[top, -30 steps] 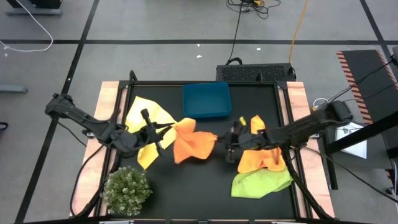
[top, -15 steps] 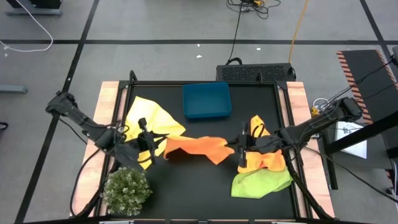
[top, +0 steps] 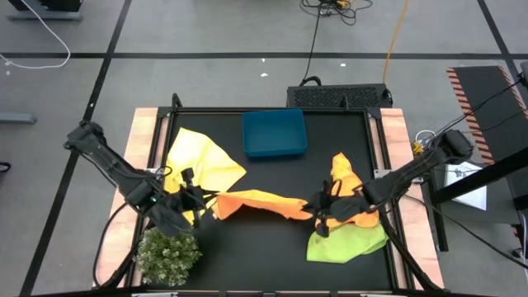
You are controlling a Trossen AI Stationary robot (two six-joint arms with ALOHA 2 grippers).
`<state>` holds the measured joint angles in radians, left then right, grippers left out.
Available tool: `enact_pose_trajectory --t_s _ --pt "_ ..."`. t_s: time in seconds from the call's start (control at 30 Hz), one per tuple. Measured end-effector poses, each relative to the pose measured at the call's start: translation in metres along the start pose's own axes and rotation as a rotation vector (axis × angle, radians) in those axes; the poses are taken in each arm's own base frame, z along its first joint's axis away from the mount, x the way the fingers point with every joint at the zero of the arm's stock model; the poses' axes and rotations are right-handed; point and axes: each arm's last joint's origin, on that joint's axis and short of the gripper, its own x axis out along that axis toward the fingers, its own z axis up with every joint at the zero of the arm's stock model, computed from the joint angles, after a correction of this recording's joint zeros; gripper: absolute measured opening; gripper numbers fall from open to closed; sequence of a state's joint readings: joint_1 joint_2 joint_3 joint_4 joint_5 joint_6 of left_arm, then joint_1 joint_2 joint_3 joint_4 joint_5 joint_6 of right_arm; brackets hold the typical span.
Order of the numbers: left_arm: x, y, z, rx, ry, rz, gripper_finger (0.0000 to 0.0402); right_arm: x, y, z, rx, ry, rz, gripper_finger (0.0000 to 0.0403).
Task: Fold microfiber towels
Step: Fold the left orange microfiber towel
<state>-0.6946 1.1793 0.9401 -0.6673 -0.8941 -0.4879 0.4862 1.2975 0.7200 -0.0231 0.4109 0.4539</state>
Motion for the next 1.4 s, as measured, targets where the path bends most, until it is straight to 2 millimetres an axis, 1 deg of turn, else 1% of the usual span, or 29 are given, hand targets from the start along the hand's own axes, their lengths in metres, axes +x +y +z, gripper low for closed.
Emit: enact_pose_trajectory --t_s 0.1,0.17,0.27,0.33,0.43,0.57,0.73,0.83,0.9,1.0,1.1,1.4 --pt "0.011 -0.01 -0.011 0.059 0.071 0.034 0.0002 0.025 0.006 -0.013 -0.015 0.047 0.002 0.0005" --pt "0.018 -0.017 -0.016 0.091 0.099 0.05 0.0002 0.037 0.005 -0.022 -0.025 0.089 -0.027 0.0005" --pt "0.026 -0.025 -0.023 0.131 0.14 0.073 0.0002 0.05 0.0 -0.031 -0.009 0.137 -0.068 0.0006" --pt "0.03 -0.028 -0.027 0.136 0.159 0.087 0.0002 0.053 -0.002 -0.033 0.002 0.15 -0.081 0.001" --pt "0.033 -0.03 -0.033 0.147 0.198 0.104 0.0002 0.054 -0.003 -0.032 0.012 0.15 -0.075 0.0025" --pt "0.033 -0.029 -0.037 0.123 0.247 0.095 0.0002 0.054 0.0 -0.032 0.01 0.169 -0.006 0.0062" --pt "0.032 -0.028 -0.038 0.121 0.258 0.105 0.0001 0.053 0.001 -0.032 -0.073 0.163 -0.006 0.0115" --pt "0.032 -0.028 -0.038 0.12 0.258 0.105 0.0003 0.053 0.0 -0.033 -0.155 0.157 -0.042 0.0132" --pt "0.032 -0.028 -0.038 0.119 0.258 0.105 0.0002 0.053 -0.004 -0.034 -0.181 0.179 -0.056 0.0135" --pt "0.032 -0.028 -0.038 0.12 0.258 0.105 0.0002 0.055 -0.012 -0.035 -0.166 0.222 -0.087 0.0132" --pt "0.032 -0.028 -0.039 0.122 0.26 0.105 0.0004 0.056 -0.017 -0.035 -0.151 0.253 -0.068 0.0124" --pt "0.032 -0.028 -0.04 0.122 0.284 0.089 0.0004 0.057 -0.019 -0.035 -0.2 0.274 -0.044 0.009"
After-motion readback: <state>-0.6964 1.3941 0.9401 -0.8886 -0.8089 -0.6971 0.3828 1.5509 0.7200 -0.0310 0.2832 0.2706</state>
